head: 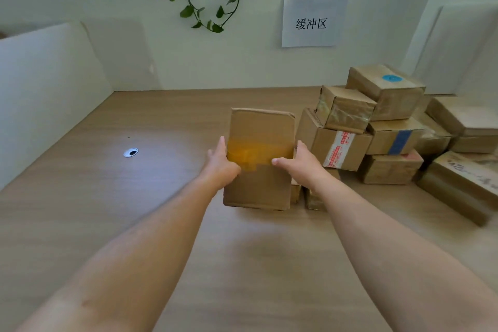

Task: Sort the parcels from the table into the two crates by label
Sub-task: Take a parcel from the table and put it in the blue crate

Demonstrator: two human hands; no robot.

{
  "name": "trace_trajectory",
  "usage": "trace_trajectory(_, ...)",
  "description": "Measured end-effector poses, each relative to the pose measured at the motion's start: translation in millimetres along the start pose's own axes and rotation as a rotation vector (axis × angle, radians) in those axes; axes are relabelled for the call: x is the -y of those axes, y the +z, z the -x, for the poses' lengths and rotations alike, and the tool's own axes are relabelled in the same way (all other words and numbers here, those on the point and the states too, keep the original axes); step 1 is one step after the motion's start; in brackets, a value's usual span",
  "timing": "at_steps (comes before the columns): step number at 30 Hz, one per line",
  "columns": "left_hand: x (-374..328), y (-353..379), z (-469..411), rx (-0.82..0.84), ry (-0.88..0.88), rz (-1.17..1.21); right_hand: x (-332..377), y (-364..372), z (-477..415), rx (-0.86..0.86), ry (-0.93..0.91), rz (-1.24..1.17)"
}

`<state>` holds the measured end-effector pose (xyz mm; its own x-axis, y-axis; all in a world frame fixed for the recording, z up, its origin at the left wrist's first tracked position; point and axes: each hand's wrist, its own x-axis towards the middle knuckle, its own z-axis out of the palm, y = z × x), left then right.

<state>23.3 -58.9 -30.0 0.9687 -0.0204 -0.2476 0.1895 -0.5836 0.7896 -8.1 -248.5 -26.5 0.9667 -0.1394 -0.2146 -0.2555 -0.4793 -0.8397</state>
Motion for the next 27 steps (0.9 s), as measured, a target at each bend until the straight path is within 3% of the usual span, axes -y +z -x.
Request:
trace_trajectory(9,24.8,-3.5,85.3,-0.086,-0.122,0.25,1.5,8.7,56.7,0.198,0.05,-0.067)
trace_trajectory(20,68.9,-35.9,169.0,-0.403,-0.369,0.42,11.3,61.6,98.7,0.315,-0.026,-0.082)
trace_trajectory(27,100.8,-59.4,212.4,-0.453,-0.352,0.471,24.1,101.0,119.6,0.482,-0.083,-0.128)
